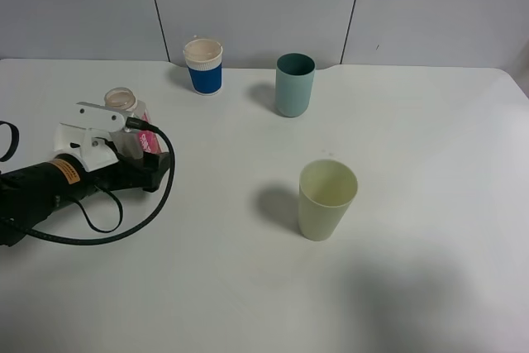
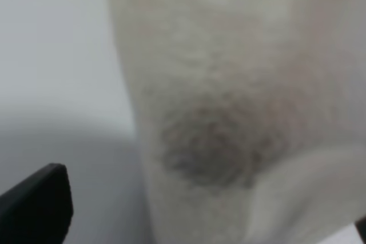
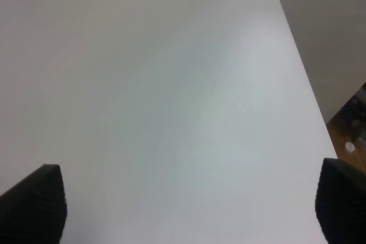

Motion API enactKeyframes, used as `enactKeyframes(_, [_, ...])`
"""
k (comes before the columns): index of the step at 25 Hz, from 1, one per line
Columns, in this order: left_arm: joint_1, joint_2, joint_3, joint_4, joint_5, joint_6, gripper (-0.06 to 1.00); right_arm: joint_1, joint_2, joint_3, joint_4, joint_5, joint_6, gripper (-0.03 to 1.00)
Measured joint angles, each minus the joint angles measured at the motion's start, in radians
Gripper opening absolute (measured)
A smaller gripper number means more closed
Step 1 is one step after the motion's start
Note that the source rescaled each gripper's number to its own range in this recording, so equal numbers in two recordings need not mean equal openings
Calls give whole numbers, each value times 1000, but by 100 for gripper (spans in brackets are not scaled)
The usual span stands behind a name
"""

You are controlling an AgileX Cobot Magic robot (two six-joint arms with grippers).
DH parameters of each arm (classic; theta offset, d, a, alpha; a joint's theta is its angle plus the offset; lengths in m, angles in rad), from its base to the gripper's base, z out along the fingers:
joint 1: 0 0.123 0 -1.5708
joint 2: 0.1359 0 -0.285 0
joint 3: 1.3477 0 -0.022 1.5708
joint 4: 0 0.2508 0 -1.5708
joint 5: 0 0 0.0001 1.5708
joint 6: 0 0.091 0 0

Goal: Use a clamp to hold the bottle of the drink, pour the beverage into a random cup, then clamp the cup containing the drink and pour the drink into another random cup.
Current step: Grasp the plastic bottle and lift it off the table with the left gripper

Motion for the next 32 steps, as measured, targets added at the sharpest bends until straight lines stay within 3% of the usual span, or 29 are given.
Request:
enactKeyframes(4, [0,0,0,-17,-16,-19,92,0,0,0,0,0,0,59])
enactKeyframes(7, [0,0,0,-26,-23,-24,81,0,0,0,0,0,0,59])
enactKeyframes(9, [0,0,0,-33,-25,-24,66,0,0,0,0,0,0,59])
enactKeyframes(14, [0,0,0,-35,-29,-24,1,0,0,0,0,0,0,59])
enactKeyframes(25, [0,-2,0,-35,-23,48,0,0,0,0,0,0,0,59])
enactKeyframes(32, [0,-130,4,-90,111,142,0,0,0,0,0,0,0,59])
